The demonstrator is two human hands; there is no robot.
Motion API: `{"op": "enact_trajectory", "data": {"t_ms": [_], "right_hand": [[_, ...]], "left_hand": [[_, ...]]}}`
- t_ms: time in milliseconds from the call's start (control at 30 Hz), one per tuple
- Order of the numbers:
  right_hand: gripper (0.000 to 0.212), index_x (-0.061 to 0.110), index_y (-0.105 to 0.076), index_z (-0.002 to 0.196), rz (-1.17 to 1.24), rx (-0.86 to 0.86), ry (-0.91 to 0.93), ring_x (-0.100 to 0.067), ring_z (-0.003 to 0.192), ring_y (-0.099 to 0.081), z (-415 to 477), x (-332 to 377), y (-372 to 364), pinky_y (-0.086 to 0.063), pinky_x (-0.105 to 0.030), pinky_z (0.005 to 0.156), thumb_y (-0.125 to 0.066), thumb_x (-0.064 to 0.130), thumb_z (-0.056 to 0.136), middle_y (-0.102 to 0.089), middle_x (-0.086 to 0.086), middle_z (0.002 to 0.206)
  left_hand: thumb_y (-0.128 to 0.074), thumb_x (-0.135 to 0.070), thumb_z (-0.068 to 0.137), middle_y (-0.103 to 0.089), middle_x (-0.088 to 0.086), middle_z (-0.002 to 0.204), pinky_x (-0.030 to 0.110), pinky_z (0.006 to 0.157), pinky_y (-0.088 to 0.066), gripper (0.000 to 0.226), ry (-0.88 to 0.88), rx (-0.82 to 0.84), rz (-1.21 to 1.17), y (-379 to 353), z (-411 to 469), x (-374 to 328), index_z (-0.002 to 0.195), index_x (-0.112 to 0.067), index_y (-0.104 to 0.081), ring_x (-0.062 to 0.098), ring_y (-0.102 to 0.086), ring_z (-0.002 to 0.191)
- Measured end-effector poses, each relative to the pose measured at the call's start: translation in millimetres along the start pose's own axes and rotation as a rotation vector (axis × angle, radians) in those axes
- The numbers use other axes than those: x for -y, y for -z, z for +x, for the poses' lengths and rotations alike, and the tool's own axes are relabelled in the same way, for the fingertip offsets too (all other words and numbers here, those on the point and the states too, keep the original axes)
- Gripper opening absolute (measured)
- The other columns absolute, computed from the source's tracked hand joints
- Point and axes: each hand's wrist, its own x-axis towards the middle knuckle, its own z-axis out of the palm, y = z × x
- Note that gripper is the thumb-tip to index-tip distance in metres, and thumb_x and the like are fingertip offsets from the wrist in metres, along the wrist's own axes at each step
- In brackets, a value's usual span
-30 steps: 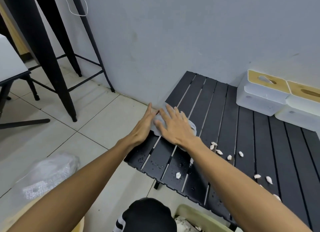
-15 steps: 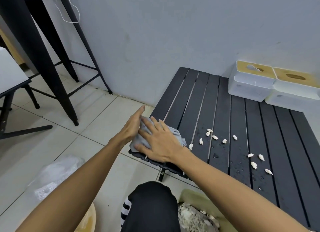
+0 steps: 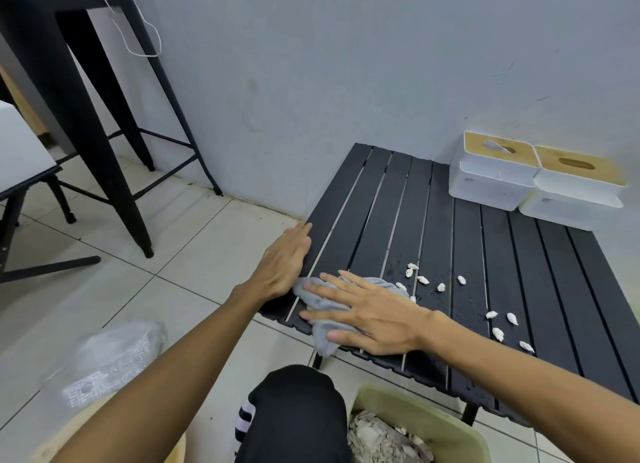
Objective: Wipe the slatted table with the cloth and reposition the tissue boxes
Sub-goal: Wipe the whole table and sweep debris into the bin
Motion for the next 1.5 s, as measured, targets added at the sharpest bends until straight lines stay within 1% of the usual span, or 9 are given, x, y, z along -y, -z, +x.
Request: {"op": "enact_trajectory", "data": {"t_ms": [200, 467, 700, 800, 900, 1100, 1300, 1400, 1500], "right_hand": [[0.048, 0.024, -0.035, 0.155, 0.03, -0.059, 0.014, -0.012, 0.155, -0.007, -37, -12, 1, -0.017, -0.042, 0.124, -0.037, 0.036, 0.109, -0.015, 0.003, 0.167], [0.025, 0.036, -0.053, 0.109, 0.343, -0.5, -0.441, -0.006, 0.142, -0.034, -14, -47, 43, -0.045, -0.043, 0.104, -0.029, 0.031, 0.111, -0.042, 0.009, 0.147], [0.061, 0.021, -0.033, 0.155, 0.108, -0.023, -0.701, -0.042, 0.147, -0.02, 10, -116, 12, -0.021, -0.05, 0.119, -0.021, 0.053, 0.105, -0.02, -0.007, 0.164], [0.073, 0.012, -0.041, 0.15, -0.033, -0.054, -0.59, -0.043, 0.133, -0.043, 0, -94, 1, -0.036, -0.051, 0.109, -0.012, 0.057, 0.102, -0.03, -0.013, 0.16], [0.05, 0.003, -0.054, 0.14, -0.104, -0.163, -0.423, -0.037, 0.125, -0.057, -26, -65, -2, -0.045, -0.046, 0.107, -0.039, 0.036, 0.105, -0.046, -0.014, 0.152], [0.029, 0.025, -0.065, 0.129, 0.562, -0.312, -0.461, -0.002, 0.119, -0.061, -67, -52, 48, -0.054, -0.028, 0.093, -0.046, 0.025, 0.107, -0.054, 0.014, 0.145], [0.045, 0.012, -0.061, 0.132, 0.317, -0.306, -0.801, -0.029, 0.121, -0.059, -69, -137, 71, -0.043, -0.034, 0.095, -0.042, 0.043, 0.105, -0.064, -0.006, 0.134], [0.06, 0.017, -0.046, 0.147, 0.252, -0.047, -0.857, -0.041, 0.146, -0.028, -65, -159, 39, -0.026, -0.052, 0.116, -0.03, 0.056, 0.103, -0.032, -0.009, 0.161], [0.058, 0.037, -0.029, 0.155, 0.167, -0.055, -0.747, -0.038, 0.153, -0.006, -70, -146, 10, -0.007, -0.053, 0.123, -0.024, 0.06, 0.102, -0.013, -0.001, 0.167]], "left_hand": [[-0.011, -0.045, 0.098, -0.015, -0.006, 0.164, 0.036, 0.122, -0.006, 0.063, -0.133, -0.04, 0.412, -17, -3, 0, 0.155, -0.024, -0.023, 0.013, -0.008, 0.151], [-0.006, -0.052, 0.094, -0.019, -0.006, 0.163, 0.034, 0.122, -0.011, 0.071, -0.161, -0.07, 0.506, -21, -1, 7, 0.155, -0.022, -0.024, 0.014, -0.011, 0.151], [-0.006, -0.054, 0.092, -0.021, -0.008, 0.162, 0.03, 0.121, -0.011, 0.073, -0.163, -0.086, 0.498, -23, 0, 9, 0.155, -0.022, -0.027, 0.012, -0.012, 0.15], [-0.006, -0.055, 0.092, -0.021, -0.008, 0.162, 0.029, 0.121, -0.011, 0.074, -0.163, -0.093, 0.487, -23, 1, 10, 0.154, -0.022, -0.028, 0.012, -0.012, 0.15], [-0.007, -0.055, 0.093, -0.021, -0.008, 0.162, 0.028, 0.121, -0.009, 0.074, -0.166, -0.094, 0.48, -23, 2, 9, 0.154, -0.022, -0.029, 0.011, -0.011, 0.15], [-0.005, -0.058, 0.09, -0.02, -0.01, 0.162, 0.025, 0.119, -0.007, 0.076, -0.16, -0.088, 0.481, -23, 2, 9, 0.154, -0.022, -0.029, 0.01, -0.01, 0.15], [-0.005, -0.057, 0.091, -0.02, -0.011, 0.162, 0.021, 0.117, -0.003, 0.075, -0.164, -0.092, 0.506, -23, 2, 10, 0.154, -0.024, -0.029, 0.009, -0.009, 0.15], [-0.006, -0.056, 0.092, -0.02, -0.011, 0.162, 0.024, 0.119, -0.007, 0.073, -0.165, -0.091, 0.512, -24, 3, 12, 0.154, -0.024, -0.029, 0.01, -0.009, 0.15], [-0.007, -0.056, 0.093, -0.019, -0.012, 0.162, 0.026, 0.119, -0.008, 0.072, -0.164, -0.09, 0.508, -24, 3, 12, 0.154, -0.025, -0.028, 0.01, -0.009, 0.15]]}}
